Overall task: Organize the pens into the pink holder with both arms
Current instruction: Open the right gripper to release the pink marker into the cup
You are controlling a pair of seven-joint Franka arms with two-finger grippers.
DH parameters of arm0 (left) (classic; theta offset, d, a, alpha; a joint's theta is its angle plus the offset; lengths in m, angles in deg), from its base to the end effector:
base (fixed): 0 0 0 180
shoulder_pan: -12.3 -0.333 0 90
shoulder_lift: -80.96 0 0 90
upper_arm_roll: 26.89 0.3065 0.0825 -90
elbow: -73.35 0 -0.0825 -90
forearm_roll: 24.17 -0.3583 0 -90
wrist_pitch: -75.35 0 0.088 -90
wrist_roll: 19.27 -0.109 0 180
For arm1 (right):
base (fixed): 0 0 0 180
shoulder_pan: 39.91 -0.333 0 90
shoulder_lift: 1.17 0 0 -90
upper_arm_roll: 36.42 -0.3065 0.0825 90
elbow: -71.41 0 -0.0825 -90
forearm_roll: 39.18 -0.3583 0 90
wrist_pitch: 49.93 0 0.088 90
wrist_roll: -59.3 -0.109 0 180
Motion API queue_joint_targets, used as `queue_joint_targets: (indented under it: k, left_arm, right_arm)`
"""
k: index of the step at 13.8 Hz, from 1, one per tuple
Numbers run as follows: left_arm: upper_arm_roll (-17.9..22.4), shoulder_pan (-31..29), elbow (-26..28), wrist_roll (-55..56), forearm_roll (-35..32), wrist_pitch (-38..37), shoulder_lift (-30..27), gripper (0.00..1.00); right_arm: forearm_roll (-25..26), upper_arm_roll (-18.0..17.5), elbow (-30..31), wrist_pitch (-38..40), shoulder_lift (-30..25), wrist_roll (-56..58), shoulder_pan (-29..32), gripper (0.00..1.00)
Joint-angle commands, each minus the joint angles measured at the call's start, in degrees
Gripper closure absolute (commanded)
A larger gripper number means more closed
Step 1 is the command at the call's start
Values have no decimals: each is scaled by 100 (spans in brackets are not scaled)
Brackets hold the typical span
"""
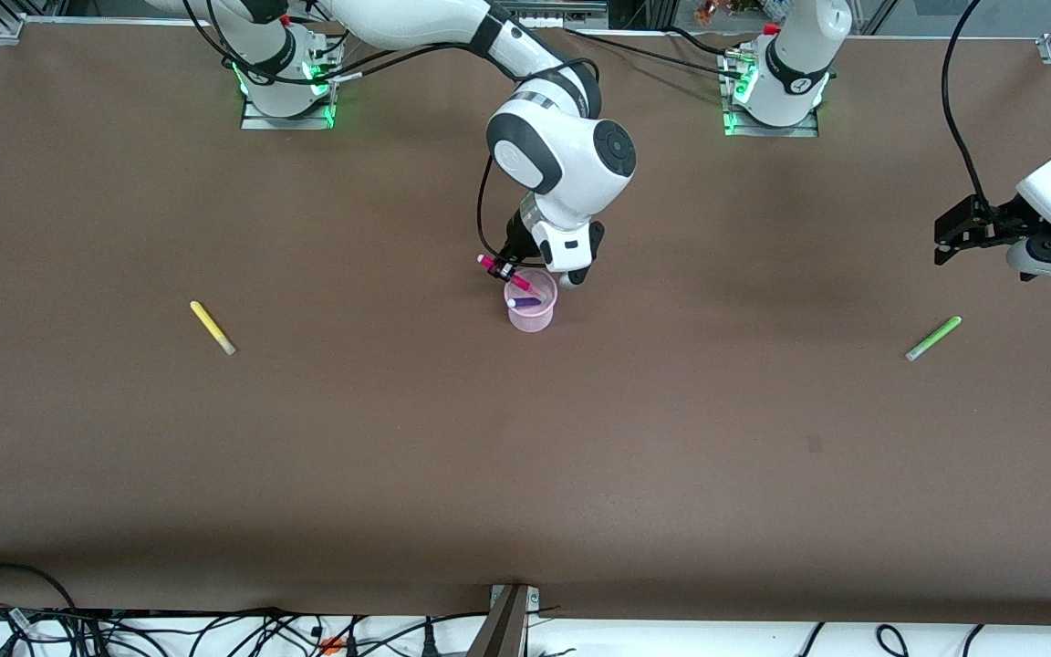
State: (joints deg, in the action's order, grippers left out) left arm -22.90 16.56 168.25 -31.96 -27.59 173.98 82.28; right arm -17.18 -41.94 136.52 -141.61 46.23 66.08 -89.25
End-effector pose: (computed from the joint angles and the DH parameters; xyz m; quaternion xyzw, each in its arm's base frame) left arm 0.5472 0.0027 0.5757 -0.9925 0.1166 -0.0176 0.0325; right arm 0.4444 0.5299 0.2916 0.8191 0.5247 -0.1009 0.2088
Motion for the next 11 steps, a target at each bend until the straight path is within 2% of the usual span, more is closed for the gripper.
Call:
queue_joint_targets:
  k: [1, 4, 5, 9, 11]
  left_arm:
    - [-38, 57, 72, 47, -98, -37, -79, 0]
    - [-74, 57, 63, 47, -98, -55, -79, 0]
    - [-74, 57, 63, 47, -98, -55, -79, 0]
    - [-74, 49, 63, 29, -98, -64, -79, 0]
    - [-65, 57, 54, 12, -98, -81, -79, 0]
  right_arm:
    - [94, 42, -121, 89, 155, -142, -102, 57]
    - [85, 86, -147, 229, 111, -186, -199, 7]
    - [85, 103, -148, 247, 102, -160, -190, 0]
    - [-20, 86, -279, 641, -221, 146, 63, 0]
    - [-432, 77, -446, 984, -529, 200, 397, 0]
